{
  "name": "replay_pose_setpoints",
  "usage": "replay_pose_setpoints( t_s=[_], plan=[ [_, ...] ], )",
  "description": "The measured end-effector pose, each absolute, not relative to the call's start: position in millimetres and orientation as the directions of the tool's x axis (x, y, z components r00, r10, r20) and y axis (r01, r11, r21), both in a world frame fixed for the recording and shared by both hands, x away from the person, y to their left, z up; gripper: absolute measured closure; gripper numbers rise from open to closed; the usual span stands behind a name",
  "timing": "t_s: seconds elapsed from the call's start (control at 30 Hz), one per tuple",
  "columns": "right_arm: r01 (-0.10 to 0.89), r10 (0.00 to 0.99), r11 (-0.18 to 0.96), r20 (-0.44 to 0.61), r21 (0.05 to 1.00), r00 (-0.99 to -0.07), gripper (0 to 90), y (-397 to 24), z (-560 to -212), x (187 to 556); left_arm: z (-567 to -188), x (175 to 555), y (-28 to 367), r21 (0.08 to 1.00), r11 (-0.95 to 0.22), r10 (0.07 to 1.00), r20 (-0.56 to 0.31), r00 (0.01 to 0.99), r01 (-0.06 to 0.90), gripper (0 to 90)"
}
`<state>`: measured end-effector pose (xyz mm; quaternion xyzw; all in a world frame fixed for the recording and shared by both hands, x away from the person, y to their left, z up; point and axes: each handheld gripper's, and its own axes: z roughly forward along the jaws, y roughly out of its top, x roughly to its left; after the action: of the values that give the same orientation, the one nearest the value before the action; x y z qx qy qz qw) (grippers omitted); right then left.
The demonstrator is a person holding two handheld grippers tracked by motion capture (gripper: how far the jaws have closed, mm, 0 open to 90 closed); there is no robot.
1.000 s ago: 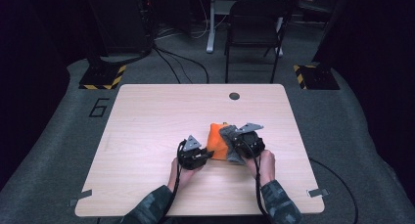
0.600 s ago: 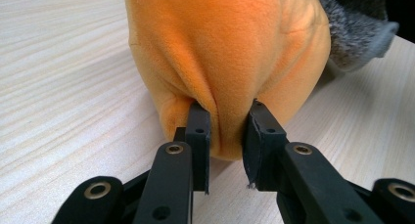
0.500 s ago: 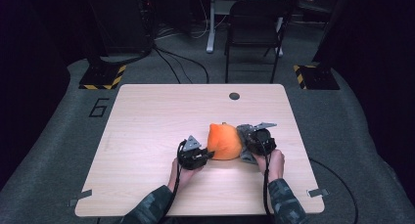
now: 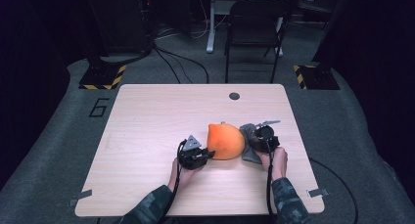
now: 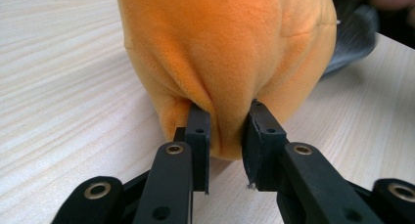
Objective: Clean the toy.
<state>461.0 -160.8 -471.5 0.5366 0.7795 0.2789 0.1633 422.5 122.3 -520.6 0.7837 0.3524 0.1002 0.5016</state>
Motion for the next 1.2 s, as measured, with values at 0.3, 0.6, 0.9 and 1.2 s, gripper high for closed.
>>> replay_pose_setpoints(
  t_s=[0.3, 0.6, 0.9, 1.2],
  plan=[
    [0.57, 0.849, 0.327, 0.031, 0.754, -0.527, 74.6, -125, -412, 427, -521, 423, 122, 0.856, -0.246, 0.659, -0.196, 0.726, 0.455, 73.8],
    [0.464, 0.75, 0.414, -0.005, 0.784, -0.661, 74.3, -71, -400, 399, -521, 423, 122, 0.859, -0.247, 0.656, -0.193, 0.729, 0.449, 73.8],
    [0.51, 0.789, 0.456, -0.066, 0.729, -0.611, 74.3, -78, -425, 414, -520, 424, 123, 0.854, -0.273, 0.649, -0.176, 0.74, 0.443, 73.7],
    [0.568, 0.838, 0.399, -0.036, 0.72, -0.544, 74.1, -109, -433, 427, -520, 423, 121, 0.857, -0.255, 0.653, -0.189, 0.734, 0.448, 73.7]
  ],
)
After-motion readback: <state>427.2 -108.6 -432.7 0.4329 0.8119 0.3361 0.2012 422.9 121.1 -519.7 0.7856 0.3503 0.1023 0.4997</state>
